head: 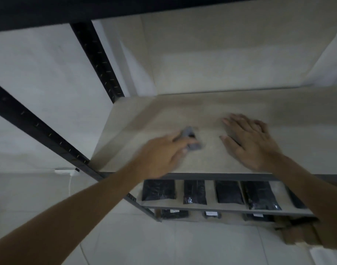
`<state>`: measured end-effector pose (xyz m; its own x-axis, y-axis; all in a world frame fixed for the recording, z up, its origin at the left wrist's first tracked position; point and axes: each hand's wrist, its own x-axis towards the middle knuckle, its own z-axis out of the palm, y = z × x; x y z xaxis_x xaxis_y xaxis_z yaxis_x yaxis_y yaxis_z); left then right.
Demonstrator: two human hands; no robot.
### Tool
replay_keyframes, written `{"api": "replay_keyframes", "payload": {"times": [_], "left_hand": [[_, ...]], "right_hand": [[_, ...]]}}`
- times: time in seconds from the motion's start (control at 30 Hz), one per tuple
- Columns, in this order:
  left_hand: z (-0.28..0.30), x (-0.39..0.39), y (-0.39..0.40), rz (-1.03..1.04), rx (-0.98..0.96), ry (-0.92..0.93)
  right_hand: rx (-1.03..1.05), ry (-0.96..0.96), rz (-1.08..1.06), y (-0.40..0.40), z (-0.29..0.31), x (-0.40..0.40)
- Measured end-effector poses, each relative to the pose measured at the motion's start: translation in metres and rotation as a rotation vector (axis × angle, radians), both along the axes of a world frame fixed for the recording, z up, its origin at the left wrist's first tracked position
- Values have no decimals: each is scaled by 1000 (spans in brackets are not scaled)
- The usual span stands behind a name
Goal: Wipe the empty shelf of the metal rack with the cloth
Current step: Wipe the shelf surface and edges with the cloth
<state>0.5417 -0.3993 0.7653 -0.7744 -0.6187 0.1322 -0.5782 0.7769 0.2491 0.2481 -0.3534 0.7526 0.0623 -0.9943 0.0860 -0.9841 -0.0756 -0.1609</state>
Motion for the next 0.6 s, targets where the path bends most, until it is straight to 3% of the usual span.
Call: {"api": "replay_keyframes", "payload": {"times": [0.1,0.2,0.3,0.37,0.5,0.6], "left_hand": [[-1,-2,46,-158,132,-48],[14,8,40,-208,237,104],[32,21,-23,78,136,295],[33,30,-76,326,-16,210],[18,38,-146,778,-16,209],[13,33,-166,821,-112,153]], "right_hand": [[14,4,-14,-1,1,1],[-3,15,-26,-1,-1,0],[-15,9,-17,-1,-3,-1],[-27,6,-16,-2,-2,-1],[-68,11,-9,-3,-1,-1],[-75,7,8,-2,-2,-3]]}}
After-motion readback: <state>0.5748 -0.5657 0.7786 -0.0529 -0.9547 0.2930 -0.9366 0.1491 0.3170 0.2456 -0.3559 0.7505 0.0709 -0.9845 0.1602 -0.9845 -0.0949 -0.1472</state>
